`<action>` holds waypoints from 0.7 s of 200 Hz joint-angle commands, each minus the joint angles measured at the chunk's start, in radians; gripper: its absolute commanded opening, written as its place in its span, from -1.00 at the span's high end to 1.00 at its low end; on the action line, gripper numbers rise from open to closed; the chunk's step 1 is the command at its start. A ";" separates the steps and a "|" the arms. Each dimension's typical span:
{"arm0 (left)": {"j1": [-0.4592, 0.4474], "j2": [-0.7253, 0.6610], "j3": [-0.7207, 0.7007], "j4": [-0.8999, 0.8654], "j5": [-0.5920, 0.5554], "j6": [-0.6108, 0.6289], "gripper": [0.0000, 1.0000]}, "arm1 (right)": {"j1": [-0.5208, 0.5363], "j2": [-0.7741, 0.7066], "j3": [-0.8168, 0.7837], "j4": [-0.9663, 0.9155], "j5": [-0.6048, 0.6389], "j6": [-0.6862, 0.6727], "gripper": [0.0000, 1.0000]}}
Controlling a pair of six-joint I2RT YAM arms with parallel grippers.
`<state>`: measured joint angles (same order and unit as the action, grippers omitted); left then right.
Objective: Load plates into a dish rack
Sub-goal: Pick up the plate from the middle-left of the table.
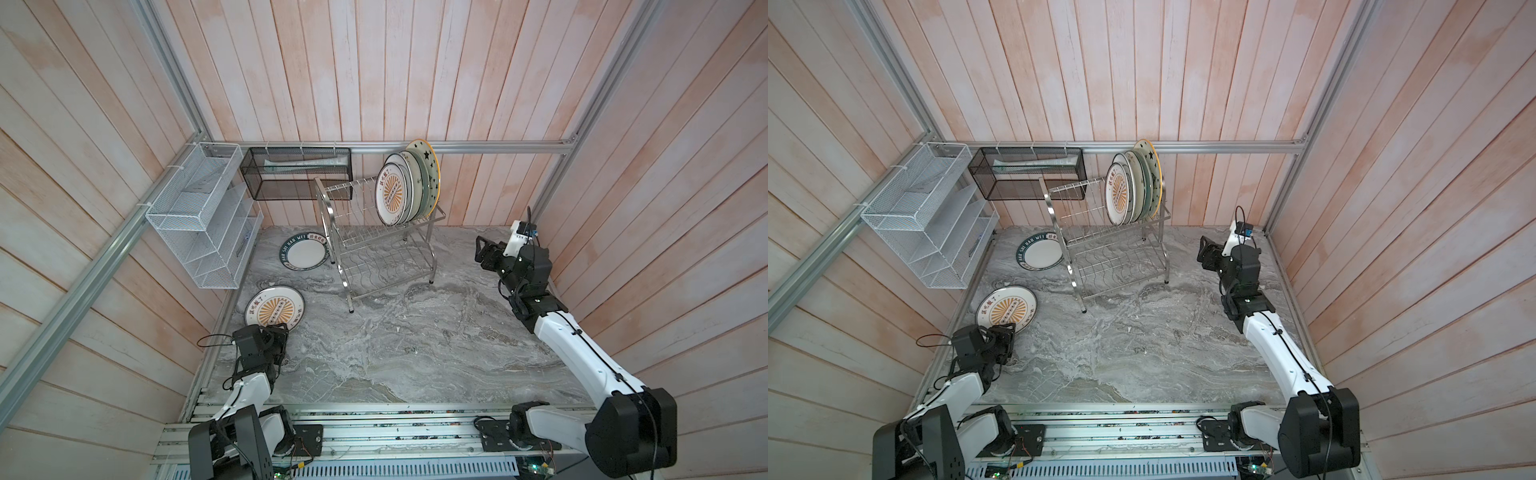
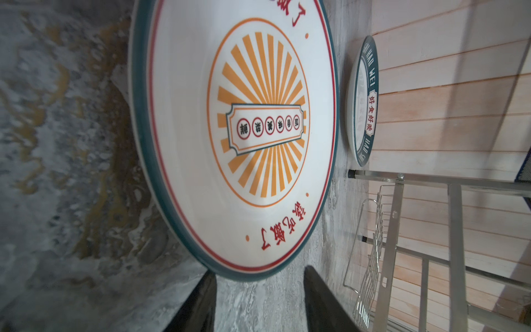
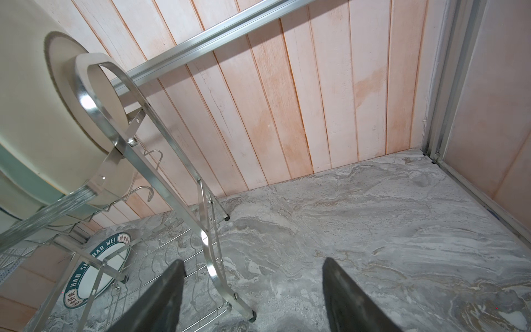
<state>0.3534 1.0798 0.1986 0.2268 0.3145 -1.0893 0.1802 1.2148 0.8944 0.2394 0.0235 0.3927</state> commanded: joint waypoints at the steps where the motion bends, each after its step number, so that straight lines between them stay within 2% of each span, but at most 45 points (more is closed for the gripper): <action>1: 0.010 0.018 -0.004 0.052 0.009 0.004 0.04 | -0.008 0.003 -0.019 0.023 -0.015 0.006 -0.51; 140: 0.036 0.184 -0.012 0.195 0.029 -0.024 0.28 | -0.046 -0.019 -0.048 0.034 -0.038 0.015 -0.51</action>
<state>0.3817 1.2419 0.1940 0.3717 0.3363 -1.1084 0.1425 1.2140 0.8616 0.2562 0.0010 0.3965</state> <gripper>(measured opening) 0.364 0.757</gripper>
